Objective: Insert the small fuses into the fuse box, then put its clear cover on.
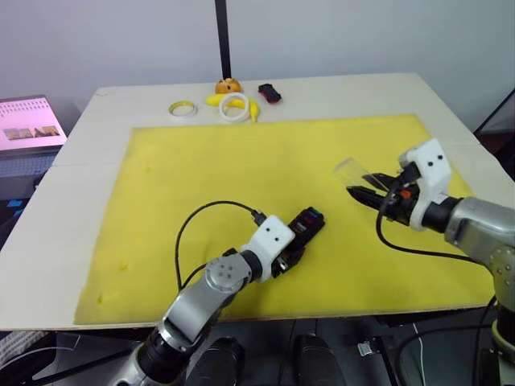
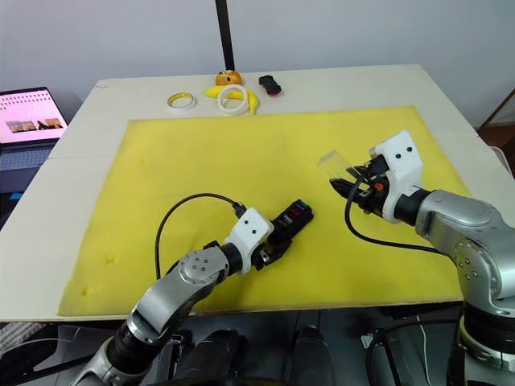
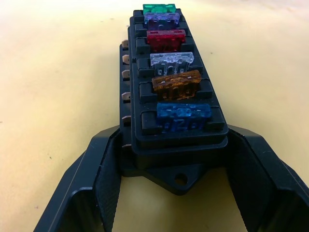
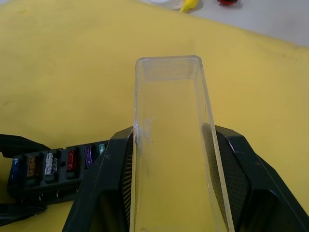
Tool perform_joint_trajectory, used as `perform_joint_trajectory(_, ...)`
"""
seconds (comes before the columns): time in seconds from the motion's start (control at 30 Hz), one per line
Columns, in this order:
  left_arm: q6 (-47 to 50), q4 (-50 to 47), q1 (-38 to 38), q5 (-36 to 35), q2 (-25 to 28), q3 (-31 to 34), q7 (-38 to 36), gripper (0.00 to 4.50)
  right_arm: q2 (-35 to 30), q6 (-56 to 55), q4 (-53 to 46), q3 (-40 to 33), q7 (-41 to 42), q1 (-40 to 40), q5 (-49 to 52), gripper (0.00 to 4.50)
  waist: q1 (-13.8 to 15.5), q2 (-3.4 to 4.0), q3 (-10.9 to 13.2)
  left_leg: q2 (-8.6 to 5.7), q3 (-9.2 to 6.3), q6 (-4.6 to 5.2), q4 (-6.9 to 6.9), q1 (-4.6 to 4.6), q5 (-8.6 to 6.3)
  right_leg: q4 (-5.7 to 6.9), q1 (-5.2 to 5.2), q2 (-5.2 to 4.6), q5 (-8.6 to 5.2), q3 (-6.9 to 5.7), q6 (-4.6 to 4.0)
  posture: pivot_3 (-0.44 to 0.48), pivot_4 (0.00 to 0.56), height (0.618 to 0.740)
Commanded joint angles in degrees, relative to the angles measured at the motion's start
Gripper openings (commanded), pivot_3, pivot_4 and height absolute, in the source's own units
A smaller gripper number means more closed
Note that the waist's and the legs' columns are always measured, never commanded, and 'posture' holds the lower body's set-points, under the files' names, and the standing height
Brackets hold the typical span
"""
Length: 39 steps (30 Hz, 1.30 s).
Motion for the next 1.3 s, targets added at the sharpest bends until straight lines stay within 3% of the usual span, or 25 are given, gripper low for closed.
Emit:
perform_joint_trajectory(0.03, -3.17, 2.81, -2.64, -2.21, 3.73, 2.34, -7.81, 2.54, -2.31, -1.14, -3.92, -3.38, 2.01, 1.47, 2.24, 1.72, 0.12, 0.00, 0.00, 0.00, 0.00, 0.00, 0.00, 0.00, 0.00, 0.00, 0.00, 0.00, 0.00, 0.00, 0.00, 0.000, 0.150, 0.740)
perform_joint_trajectory(0.23, -13.64, 10.30, -8.00, -4.66, 10.84, 1.69, -24.47, 2.54, -6.56, -3.81, -7.37, -7.19, 10.57, 6.26, 8.34, 1.72, -0.02, 0.00, 0.00, 0.01, -0.02, 0.00, -0.02, 0.00, 0.00, -0.01, 0.00, 0.01, 0.00, -0.04, 0.00, 0.000, 0.150, 0.740)
perform_joint_trajectory(0.37, -19.79, 16.03, -11.07, -4.94, 11.81, 1.52, -31.72, 2.54, -9.45, -6.63, -7.47, -6.55, 15.19, 7.94, 9.99, 1.72, -0.04, 0.00, 0.00, 0.02, -0.01, 0.01, -0.02, 0.02, -0.01, -0.05, 0.03, 0.00, 0.00, -0.05, 0.00, 0.000, 0.150, 0.740)
perform_joint_trajectory(0.5, -28.10, 23.42, -14.98, -4.83, 13.20, 0.07, -43.23, 2.54, -13.29, -12.36, -6.54, -2.05, 22.07, 8.47, 8.11, 1.72, -0.04, 0.00, 0.00, 0.01, -0.03, 0.01, 0.00, 0.01, -0.01, -0.06, 0.04, 0.00, 0.00, -0.10, 0.00, 0.000, 0.150, 0.740)
perform_joint_trajectory(0.6, -31.21, 28.53, -17.51, -3.95, 12.79, -0.38, -47.60, 2.54, -15.20, -17.11, -5.85, 3.92, 25.25, 7.09, 4.90, 1.72, -0.10, -0.01, 0.00, 0.02, -0.03, 0.02, -0.01, 0.01, -0.01, -0.08, 0.05, 0.00, 0.00, -0.12, 0.00, 0.000, 0.150, 0.740)
perform_joint_trajectory(0.87, -37.98, 37.61, -20.90, -0.71, 9.88, 0.45, -50.63, 2.54, -14.04, -25.67, -2.59, 18.64, 26.90, 2.62, -5.02, 1.72, 0.02, -0.03, 0.01, 0.01, -0.07, 0.02, 0.03, 0.01, -0.01, -0.08, 0.09, -0.02, 0.00, -0.17, 0.01, 0.000, 0.150, 0.740)
perform_joint_trajectory(1.3, -39.93, 39.38, -21.27, 0.86, 9.66, 1.22, -51.87, 2.54, -11.59, -30.93, 1.93, 27.65, 28.55, 0.21, -13.37, 1.72, -0.04, -0.03, 0.01, -0.01, -0.16, 0.01, 0.06, 0.01, -0.01, -0.07, 0.11, -0.02, 0.00, -0.21, 0.01, 0.000, 0.150, 0.740)
